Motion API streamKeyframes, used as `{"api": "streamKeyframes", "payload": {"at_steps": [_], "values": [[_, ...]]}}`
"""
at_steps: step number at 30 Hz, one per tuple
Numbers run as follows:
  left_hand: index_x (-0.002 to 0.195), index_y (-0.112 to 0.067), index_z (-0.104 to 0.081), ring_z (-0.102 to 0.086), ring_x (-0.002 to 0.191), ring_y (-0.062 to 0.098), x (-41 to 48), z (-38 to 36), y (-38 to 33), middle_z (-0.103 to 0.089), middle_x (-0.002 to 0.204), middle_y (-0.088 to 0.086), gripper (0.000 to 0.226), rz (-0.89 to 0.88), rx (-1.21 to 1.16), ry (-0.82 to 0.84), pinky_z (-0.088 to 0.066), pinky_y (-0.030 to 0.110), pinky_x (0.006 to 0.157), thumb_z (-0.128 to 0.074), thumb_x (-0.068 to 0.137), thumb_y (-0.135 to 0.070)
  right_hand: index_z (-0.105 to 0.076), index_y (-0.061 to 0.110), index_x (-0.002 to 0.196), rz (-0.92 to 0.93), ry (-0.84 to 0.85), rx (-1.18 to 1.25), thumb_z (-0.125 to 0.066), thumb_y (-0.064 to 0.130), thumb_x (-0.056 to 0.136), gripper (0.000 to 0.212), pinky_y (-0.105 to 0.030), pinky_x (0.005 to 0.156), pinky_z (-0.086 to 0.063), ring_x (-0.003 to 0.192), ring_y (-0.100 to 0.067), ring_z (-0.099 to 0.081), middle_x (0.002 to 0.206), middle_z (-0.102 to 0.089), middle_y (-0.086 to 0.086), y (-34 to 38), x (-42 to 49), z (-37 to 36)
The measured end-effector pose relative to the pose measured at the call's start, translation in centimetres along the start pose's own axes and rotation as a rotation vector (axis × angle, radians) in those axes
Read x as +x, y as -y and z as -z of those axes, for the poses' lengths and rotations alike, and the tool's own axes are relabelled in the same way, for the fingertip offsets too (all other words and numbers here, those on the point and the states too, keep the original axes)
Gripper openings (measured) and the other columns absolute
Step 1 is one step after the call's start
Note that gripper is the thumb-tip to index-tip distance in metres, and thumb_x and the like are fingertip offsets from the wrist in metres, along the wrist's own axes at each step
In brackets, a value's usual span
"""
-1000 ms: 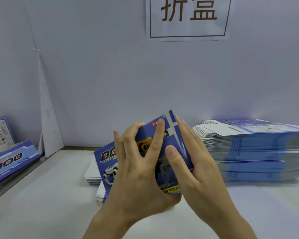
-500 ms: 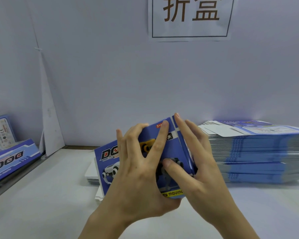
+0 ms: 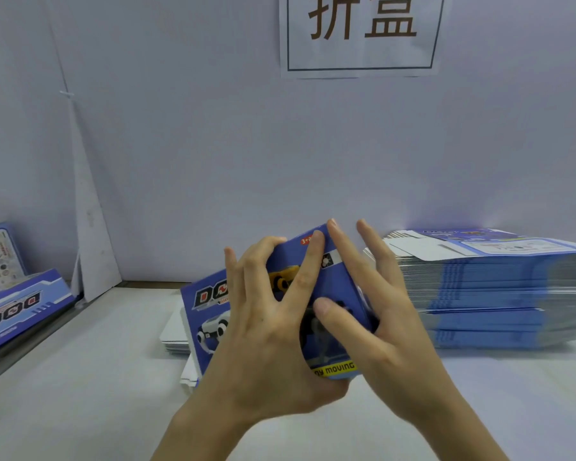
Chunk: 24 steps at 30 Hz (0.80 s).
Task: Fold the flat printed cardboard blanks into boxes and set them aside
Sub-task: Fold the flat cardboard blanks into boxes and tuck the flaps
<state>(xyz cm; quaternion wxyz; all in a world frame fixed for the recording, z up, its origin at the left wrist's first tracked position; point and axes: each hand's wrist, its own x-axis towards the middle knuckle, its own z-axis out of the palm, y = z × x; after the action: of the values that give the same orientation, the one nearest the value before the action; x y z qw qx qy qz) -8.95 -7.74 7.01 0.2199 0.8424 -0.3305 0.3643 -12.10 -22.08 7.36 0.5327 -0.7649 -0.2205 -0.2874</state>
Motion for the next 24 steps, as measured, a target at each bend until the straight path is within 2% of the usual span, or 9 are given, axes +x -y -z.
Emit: {"api": "streamKeyframes", "payload": {"at_steps": [4, 7, 10, 12, 15, 18, 20, 22, 24], "values": [[0.151, -0.025, -0.012, -0.031, 0.136, 0.035, 0.2, 1.2, 0.9, -0.021, 0.142, 0.011, 0.122, 0.026, 0.017, 0.012, 0.004, 0.049, 0.115, -0.066, 0.050, -0.066, -0.032, 0.050, 0.146, -0.011, 0.158, 0.203, -0.057, 0.035, 0.092, 0.061, -0.020, 0.099, -0.047, 0.130, 0.003, -0.047, 0.142, -0.045, 0.031, -0.3, 0.4, 1.8], [0.152, -0.023, -0.015, -0.032, 0.136, 0.037, 0.2, 1.3, 0.9, -0.023, 0.141, 0.013, 0.122, 0.024, 0.054, 0.000, 0.002, 0.052, 0.114, -0.068, 0.051, -0.066, -0.030, 0.050, 0.146, 0.048, 0.209, 0.076, -0.052, 0.045, 0.091, 0.060, -0.028, 0.110, -0.038, 0.142, -0.002, -0.031, 0.152, -0.034, 0.027, -0.4, 0.3, 2.0], [0.152, -0.023, -0.014, -0.031, 0.136, 0.037, 0.1, 1.2, 1.0, -0.024, 0.140, 0.015, 0.120, 0.040, 0.069, -0.003, 0.001, 0.054, 0.113, -0.066, 0.053, -0.067, -0.028, 0.055, 0.144, 0.033, 0.205, 0.053, -0.055, 0.052, 0.087, 0.064, -0.035, 0.116, -0.033, 0.145, 0.005, -0.017, 0.156, -0.020, 0.031, -0.4, 0.0, 0.7], [0.152, -0.024, -0.012, -0.031, 0.135, 0.038, 0.0, 1.3, 1.0, -0.025, 0.140, 0.017, 0.118, 0.051, 0.066, 0.009, 0.000, 0.055, 0.113, -0.058, 0.054, -0.069, -0.031, 0.054, 0.144, 0.031, 0.182, 0.068, -0.057, 0.051, 0.085, 0.065, -0.025, 0.113, -0.035, 0.144, 0.007, -0.018, 0.155, -0.020, 0.032, -0.4, -0.2, 0.2], [0.152, -0.022, -0.013, -0.032, 0.134, 0.036, 0.0, 1.2, 1.0, -0.027, 0.139, 0.017, 0.116, 0.055, 0.062, 0.004, -0.004, 0.058, 0.113, -0.055, 0.054, -0.069, -0.034, 0.050, 0.142, 0.029, 0.128, 0.107, -0.059, 0.046, 0.084, 0.064, -0.007, 0.095, -0.042, 0.136, 0.017, -0.025, 0.154, -0.018, 0.034, -0.2, -0.3, -0.5], [0.151, -0.023, -0.013, -0.033, 0.134, 0.034, 0.0, 1.2, 0.9, -0.028, 0.141, 0.018, 0.115, 0.059, 0.038, -0.006, -0.011, 0.064, 0.112, -0.055, 0.055, -0.070, -0.035, 0.054, 0.139, 0.015, 0.122, 0.105, -0.059, 0.048, 0.082, 0.063, -0.002, 0.086, -0.044, 0.129, 0.025, -0.027, 0.150, -0.016, 0.040, 0.0, -0.5, -0.6], [0.152, -0.025, -0.012, -0.035, 0.134, 0.036, 0.1, 1.4, 0.8, -0.025, 0.141, 0.016, 0.117, 0.047, 0.041, -0.004, -0.005, 0.059, 0.114, -0.057, 0.054, -0.069, -0.032, 0.060, 0.140, 0.015, 0.150, 0.107, -0.057, 0.051, 0.082, 0.064, -0.007, 0.095, -0.042, 0.136, 0.018, -0.022, 0.152, -0.017, 0.038, 0.0, -0.4, 0.0], [0.152, -0.027, -0.010, -0.033, 0.135, 0.035, 0.2, 1.7, 1.0, -0.020, 0.143, 0.010, 0.119, 0.032, 0.033, 0.006, 0.003, 0.052, 0.115, -0.060, 0.053, -0.069, -0.028, 0.060, 0.142, -0.017, 0.188, 0.163, -0.057, 0.051, 0.084, 0.065, -0.022, 0.108, -0.039, 0.142, 0.008, -0.022, 0.153, -0.024, 0.033, 0.2, -0.1, 0.6], [0.152, -0.030, -0.005, -0.026, 0.139, 0.030, 0.2, 1.6, 1.2, -0.016, 0.145, 0.005, 0.121, 0.018, 0.012, 0.035, 0.000, 0.053, 0.115, -0.062, 0.053, -0.069, -0.027, 0.054, 0.144, -0.048, 0.148, 0.235, -0.061, 0.044, 0.088, 0.067, -0.013, 0.099, -0.043, 0.131, 0.015, -0.038, 0.138, -0.043, 0.040, 0.2, 0.1, 1.2]]}}
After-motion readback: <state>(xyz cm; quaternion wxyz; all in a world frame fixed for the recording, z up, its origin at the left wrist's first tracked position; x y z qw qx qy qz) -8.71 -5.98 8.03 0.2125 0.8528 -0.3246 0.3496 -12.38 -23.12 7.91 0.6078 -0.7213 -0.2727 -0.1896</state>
